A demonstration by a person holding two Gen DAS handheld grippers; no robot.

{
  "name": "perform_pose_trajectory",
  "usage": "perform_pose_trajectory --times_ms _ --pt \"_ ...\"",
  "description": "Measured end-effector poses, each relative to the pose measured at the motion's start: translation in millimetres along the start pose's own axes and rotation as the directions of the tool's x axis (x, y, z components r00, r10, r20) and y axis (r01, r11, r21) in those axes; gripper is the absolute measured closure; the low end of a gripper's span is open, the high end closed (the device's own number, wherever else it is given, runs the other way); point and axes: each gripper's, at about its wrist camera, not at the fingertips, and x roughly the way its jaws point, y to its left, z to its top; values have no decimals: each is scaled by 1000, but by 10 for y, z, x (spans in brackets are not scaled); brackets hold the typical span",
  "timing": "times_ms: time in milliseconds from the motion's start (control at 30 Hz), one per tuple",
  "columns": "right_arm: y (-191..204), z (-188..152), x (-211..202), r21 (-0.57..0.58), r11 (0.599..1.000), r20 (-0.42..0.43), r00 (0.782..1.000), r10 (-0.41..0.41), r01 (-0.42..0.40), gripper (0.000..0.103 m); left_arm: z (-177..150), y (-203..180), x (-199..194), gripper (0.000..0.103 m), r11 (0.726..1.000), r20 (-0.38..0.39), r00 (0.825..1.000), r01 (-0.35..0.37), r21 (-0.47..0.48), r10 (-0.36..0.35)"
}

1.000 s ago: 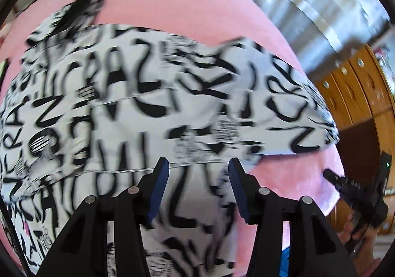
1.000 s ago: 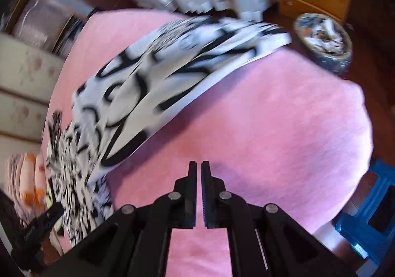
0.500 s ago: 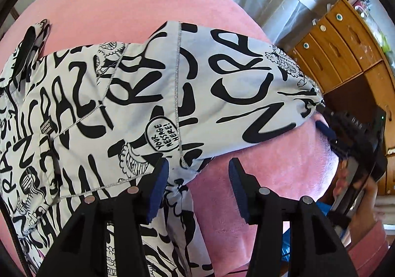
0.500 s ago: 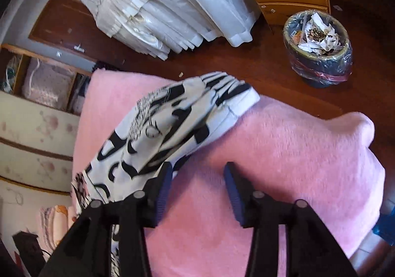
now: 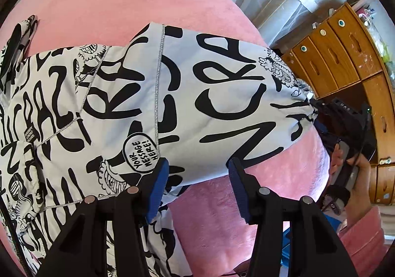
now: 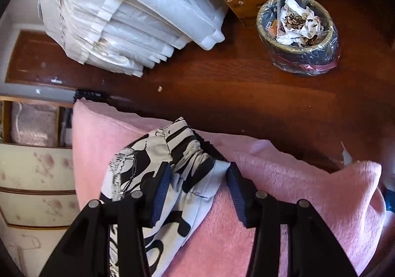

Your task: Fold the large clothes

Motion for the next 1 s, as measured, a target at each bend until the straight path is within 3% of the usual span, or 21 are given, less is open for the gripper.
perform_pose_trajectory --times_ms 133,300,467,567,733,1000 --pt "4 -58 -44 16 1000 43 999 -2 1 58 0 44 -55 54 1000 12 1000 7 -11 -7" --pt "84 -180 -192 22 999 115 993 22 -25 85 -79 289 -178 54 998 34 999 19 -55 -17" --pt "478 -320 -481 -64 998 235 972 -9 25 87 -122 656 -346 54 996 69 998 16 -87 -10" --pt "816 -471 -683 -149 989 304 953 21 26 88 -144 969 -502 54 993 102 995 22 -119 -10" --pt "1493 -968 -994 -281 960 373 919 126 -18 89 -347 1628 -835 54 983 147 989 49 -176 -23" --pt "2570 -2184 -1096 -473 877 385 876 290 -82 89 -873 2807 -1413 54 973 212 977 23 -228 26"
